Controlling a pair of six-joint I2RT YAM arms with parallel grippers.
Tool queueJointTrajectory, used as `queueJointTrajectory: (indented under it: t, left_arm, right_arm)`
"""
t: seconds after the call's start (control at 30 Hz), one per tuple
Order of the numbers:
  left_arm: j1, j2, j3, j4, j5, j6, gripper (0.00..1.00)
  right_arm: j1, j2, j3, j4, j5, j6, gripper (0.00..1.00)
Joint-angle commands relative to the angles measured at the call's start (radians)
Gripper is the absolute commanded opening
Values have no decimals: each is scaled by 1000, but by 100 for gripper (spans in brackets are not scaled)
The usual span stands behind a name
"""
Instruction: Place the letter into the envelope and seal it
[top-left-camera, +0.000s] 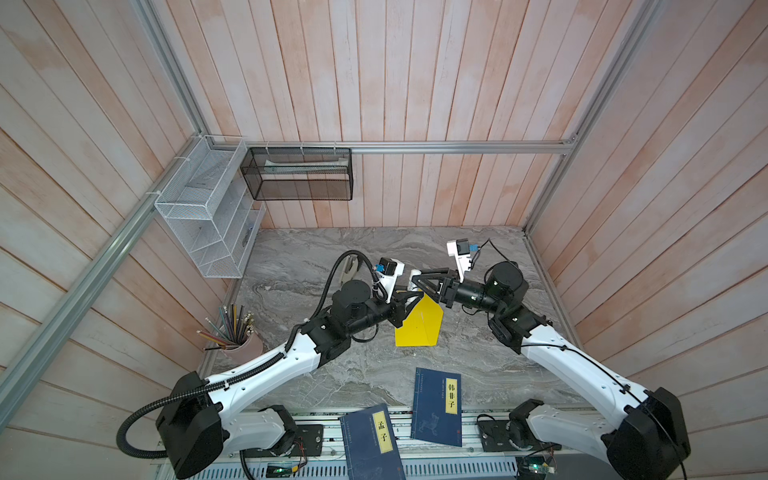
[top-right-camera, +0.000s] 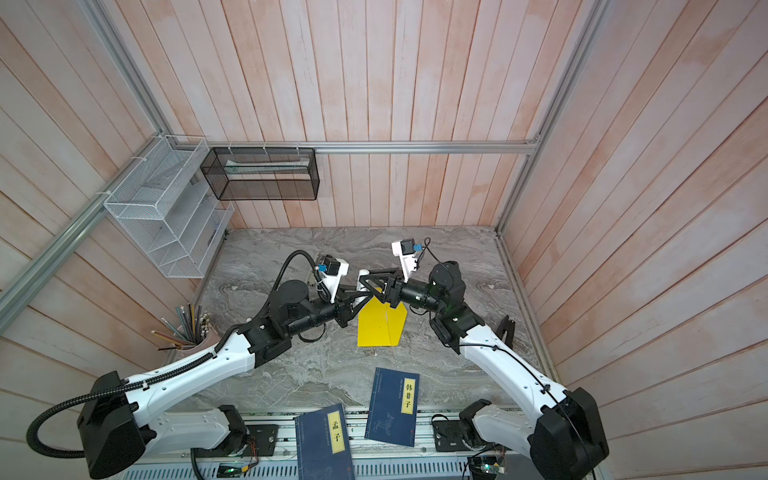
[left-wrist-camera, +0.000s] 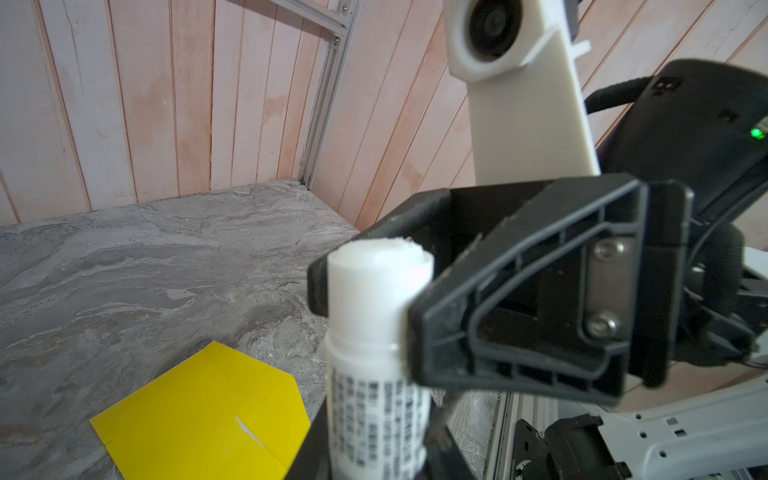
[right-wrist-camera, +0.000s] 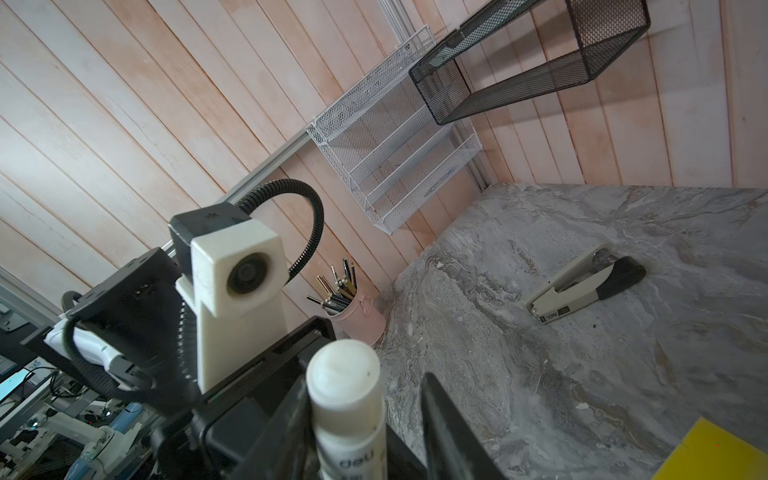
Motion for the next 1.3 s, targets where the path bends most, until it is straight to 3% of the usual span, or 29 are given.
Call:
queueJointTrajectory:
  t: [0.0, 0.27, 0.43, 0.63, 0.93, 1.27]
  left_arm:
    - [1, 2, 0, 32, -2, 7, 0]
    - [1, 1, 17, 8, -10, 20, 2]
    - [5, -7, 29, -15, -20, 28, 20]
    - [28, -20, 39, -37, 15, 18, 35]
    - [54, -19, 65, -98, 83, 9, 49]
    - [83, -6, 91, -158, 156, -2, 49]
  right_arm:
    - [14, 16, 48, -35, 21, -23, 36]
    - [35, 29, 64, -43, 29, -37, 18]
    - [39, 28, 74, -67, 37, -58, 6]
    - [52, 14, 86, -126, 56, -108, 2]
    - [58, -3, 110, -197, 92, -172, 1]
    - [80, -1, 154, -282, 129, -248, 1]
